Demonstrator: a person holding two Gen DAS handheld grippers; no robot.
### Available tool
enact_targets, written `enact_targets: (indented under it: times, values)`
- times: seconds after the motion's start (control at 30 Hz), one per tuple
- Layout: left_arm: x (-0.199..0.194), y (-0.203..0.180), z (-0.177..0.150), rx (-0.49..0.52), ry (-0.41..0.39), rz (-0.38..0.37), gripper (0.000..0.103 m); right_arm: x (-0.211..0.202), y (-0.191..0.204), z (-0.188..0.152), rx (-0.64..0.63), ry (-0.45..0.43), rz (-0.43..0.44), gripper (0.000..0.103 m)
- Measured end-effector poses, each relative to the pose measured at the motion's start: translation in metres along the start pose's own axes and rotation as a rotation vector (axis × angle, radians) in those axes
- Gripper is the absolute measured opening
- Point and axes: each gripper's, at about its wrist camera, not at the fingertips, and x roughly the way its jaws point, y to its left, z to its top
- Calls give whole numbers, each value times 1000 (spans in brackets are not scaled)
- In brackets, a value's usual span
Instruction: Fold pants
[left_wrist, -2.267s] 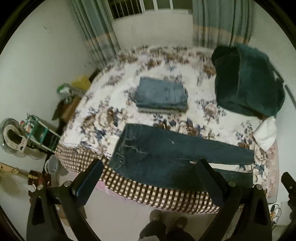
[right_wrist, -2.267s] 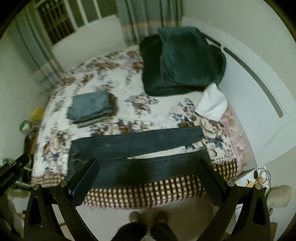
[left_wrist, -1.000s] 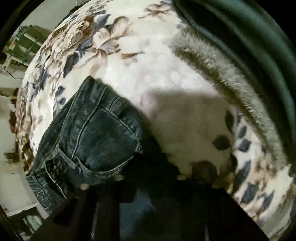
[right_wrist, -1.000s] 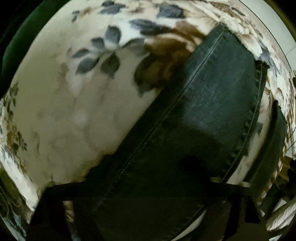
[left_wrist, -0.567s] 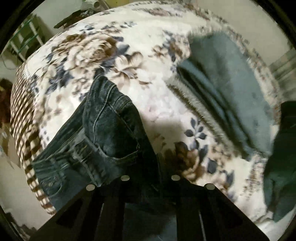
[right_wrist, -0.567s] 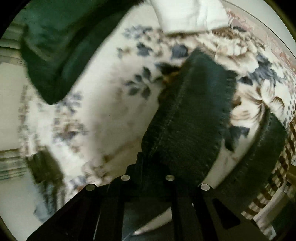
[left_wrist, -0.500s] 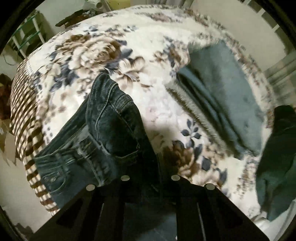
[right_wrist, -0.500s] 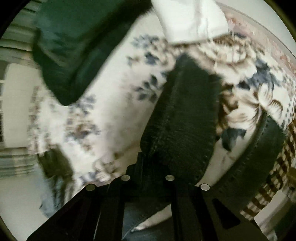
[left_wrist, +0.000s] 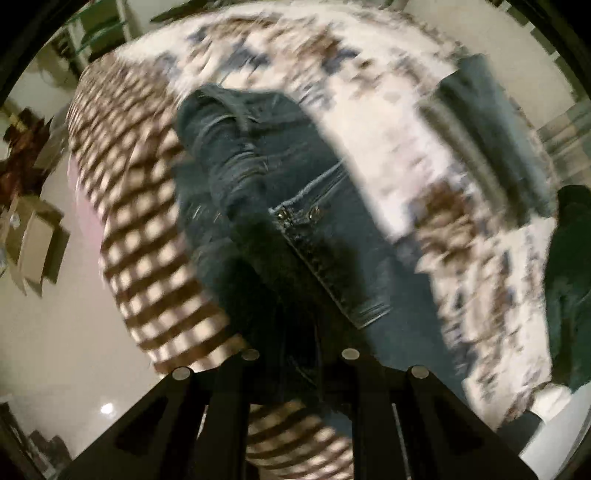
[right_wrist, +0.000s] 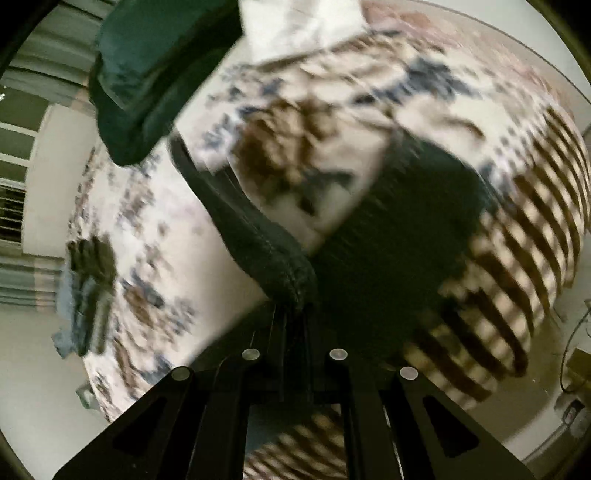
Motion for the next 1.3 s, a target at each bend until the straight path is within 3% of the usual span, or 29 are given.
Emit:
enact_targets:
  times: [0.17,0.23,0.27,0.3,0.37,0.43,0.5,0.53,0.57,0.73,0.77,0.8,0.83,0.87,0.97,1.17,1.3]
  values:
    - [49,23,-13,-16,32,27,11,24,-24,-12,-7,65,-48,8]
    - [49,23,-14,-7,26,34,13,29,-31,-12,-12,94,-61,17]
    - [45,22,-14,-4,16,29,13,28,-33,-12,-21,108,-81,32]
    - [40,21,-15,-1,3,19,13,24,-35,-11,-26,118,-84,40]
    - [26,21,-18,1,-17,1,16,8,-38,-6,-23,107,-55,45]
    - [15,23,-21,-14,-26,-18,30,-13,-42,5,-1,53,-33,49]
    - [9,25,-22,-15,-30,-39,68,-26,-53,22,49,-3,-24,52]
    - [6,25,-22,-10,-39,-40,76,-27,-59,32,79,-21,-18,52]
    - [5,23,-22,2,-55,-28,81,-26,-66,44,114,-34,-20,52]
    - [14,10,-22,46,-60,7,81,19,-89,94,285,-11,-8,53]
    - [17,5,-20,60,-65,22,81,25,-91,99,308,-22,11,51]
    - [20,0,-19,76,-70,35,81,23,-88,102,298,-71,17,28]
    - [22,-4,-20,91,-72,53,81,20,-83,104,270,-99,-19,11]
    - [24,-7,-21,105,-73,71,81,15,-75,104,228,-128,-42,7]
    - [27,-14,-26,133,-63,106,81,-7,-62,99,185,-187,-11,5]
    - [12,-20,-32,142,-44,105,81,-73,-64,89,199,-323,222,5]
    - [6,-28,-34,146,-62,106,81,-72,-81,88,192,-334,326,5]
